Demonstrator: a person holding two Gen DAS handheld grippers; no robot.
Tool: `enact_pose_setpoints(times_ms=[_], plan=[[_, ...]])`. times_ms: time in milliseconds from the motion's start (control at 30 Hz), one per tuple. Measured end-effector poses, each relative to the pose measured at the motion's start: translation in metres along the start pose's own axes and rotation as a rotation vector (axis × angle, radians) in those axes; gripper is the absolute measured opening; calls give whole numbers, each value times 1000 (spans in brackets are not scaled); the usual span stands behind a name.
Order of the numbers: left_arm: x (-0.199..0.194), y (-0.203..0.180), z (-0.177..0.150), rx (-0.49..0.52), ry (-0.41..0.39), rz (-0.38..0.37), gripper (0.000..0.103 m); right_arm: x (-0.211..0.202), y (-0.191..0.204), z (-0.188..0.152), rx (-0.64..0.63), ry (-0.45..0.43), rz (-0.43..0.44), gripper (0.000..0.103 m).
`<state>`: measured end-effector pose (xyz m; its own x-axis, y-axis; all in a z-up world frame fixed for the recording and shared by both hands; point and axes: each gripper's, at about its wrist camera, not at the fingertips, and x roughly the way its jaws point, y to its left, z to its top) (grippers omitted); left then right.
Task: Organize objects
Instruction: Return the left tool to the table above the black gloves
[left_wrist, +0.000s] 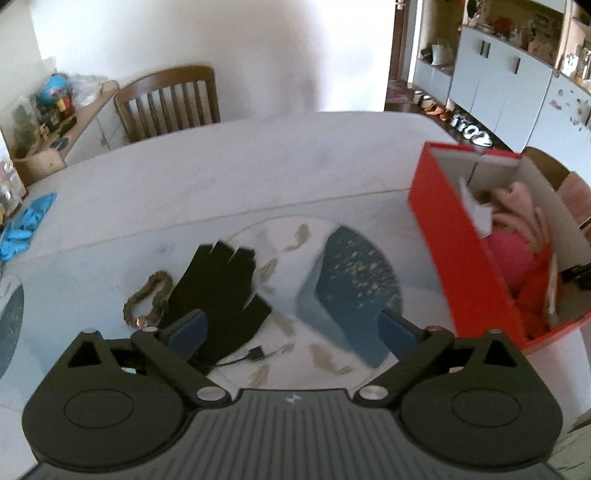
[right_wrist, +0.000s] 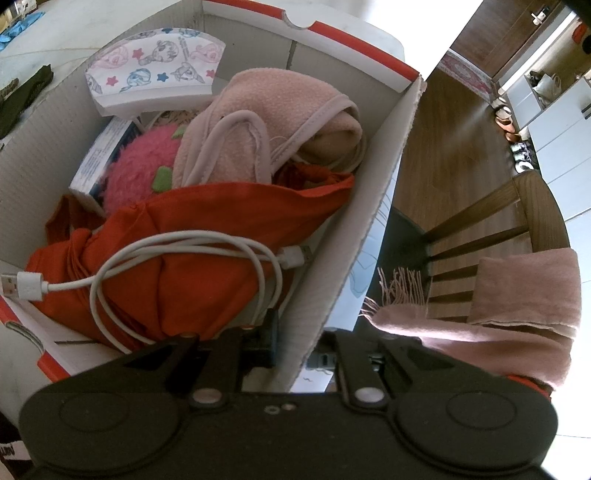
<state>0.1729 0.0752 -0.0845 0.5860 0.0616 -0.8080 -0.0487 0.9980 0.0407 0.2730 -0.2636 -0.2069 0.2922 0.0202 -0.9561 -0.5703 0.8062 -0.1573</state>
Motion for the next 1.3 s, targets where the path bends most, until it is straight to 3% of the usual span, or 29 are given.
enact_pose_setpoints(times_ms=[133,633,833,933,1000,1033,1233,1300], plan=[[19,15,-13,-21,8,-16,100,-1,-1,0,-6,5,-6,11],[67,85,-42,-125,63,95,99,-4,-3,-1,4,17,-18,12],[73,114,-42,-275,43,135,98,-1,2,3,4,23,-27,12],[80,125,-38,-353,57,132,88,-2,5,3,4,26,-29,12],[87,122,-34,-341,77,158,66,-1,6,3,5,26,-29,12],[89,120,-33,-334,85,166,62,-3,8,3,6,27,-30,12],[103,113,-27,-338,125,153,60,-2,9,2,7,28,-32,12],[109,114,-27,-348,145,157,55,-2,9,2,6,28,-32,12]])
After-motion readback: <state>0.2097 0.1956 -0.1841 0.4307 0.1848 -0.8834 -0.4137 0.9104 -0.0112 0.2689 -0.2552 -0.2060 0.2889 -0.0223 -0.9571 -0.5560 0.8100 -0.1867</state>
